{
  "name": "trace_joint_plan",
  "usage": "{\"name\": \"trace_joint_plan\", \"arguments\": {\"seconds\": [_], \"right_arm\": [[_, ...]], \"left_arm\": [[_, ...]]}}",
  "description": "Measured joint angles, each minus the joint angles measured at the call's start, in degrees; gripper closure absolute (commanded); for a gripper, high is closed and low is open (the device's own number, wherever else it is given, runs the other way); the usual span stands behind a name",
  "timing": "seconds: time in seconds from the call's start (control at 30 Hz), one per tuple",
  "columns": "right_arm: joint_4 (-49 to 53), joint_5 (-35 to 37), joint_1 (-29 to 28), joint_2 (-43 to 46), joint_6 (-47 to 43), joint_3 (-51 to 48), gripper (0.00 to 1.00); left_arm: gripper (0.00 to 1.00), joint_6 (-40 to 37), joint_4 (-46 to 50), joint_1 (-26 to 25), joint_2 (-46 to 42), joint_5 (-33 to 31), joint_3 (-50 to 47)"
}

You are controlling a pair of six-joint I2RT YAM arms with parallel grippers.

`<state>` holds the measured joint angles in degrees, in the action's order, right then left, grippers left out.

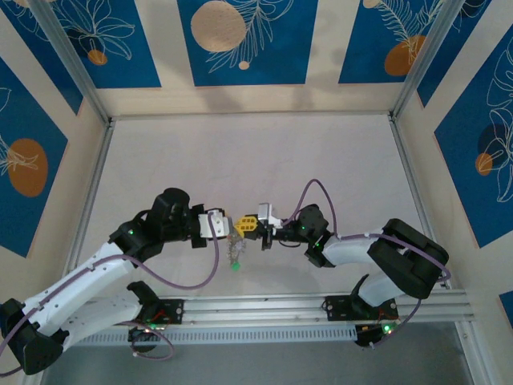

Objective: Put the keys on the keyring

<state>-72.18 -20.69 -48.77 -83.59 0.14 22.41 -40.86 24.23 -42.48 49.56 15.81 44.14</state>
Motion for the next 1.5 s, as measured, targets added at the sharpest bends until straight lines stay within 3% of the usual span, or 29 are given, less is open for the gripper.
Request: {"name": "trace_joint_plan", "arguments": {"seconds": [0.2,0.4,0.6,0.83,1.2,1.5], "right_arm": [[1.4,-1.5,0.0,0.0,-1.2,0.3,1.0],[2.7,-1.7,0.1,0.1,-2.4,0.5,1.0],[5.9,-1.2,0.0,1.1,-4.5,1.1,0.99],[17.5,1.9,-1.1,6.5,-9.5,3.5,0.82],[24.5,3.6,-1.4,8.0,-11.8,4.0,0.79],[25.1,3.1,-1.7,6.7,-11.5,5.0,0.74]], "left_arm": [[0.73,0.0,0.1,0.1,1.3,2.8,0.0],[1.0,-0.2,0.9,0.3,2.4,4.3,0.1],[1.0,-1.8,5.6,0.3,4.8,3.2,3.7],[1.0,-6.4,14.5,-0.4,8.8,-0.8,11.5],[1.0,-10.8,27.5,-4.6,15.3,-9.1,19.4],[1.0,-11.0,30.7,-6.6,18.2,-10.7,22.4]]}}
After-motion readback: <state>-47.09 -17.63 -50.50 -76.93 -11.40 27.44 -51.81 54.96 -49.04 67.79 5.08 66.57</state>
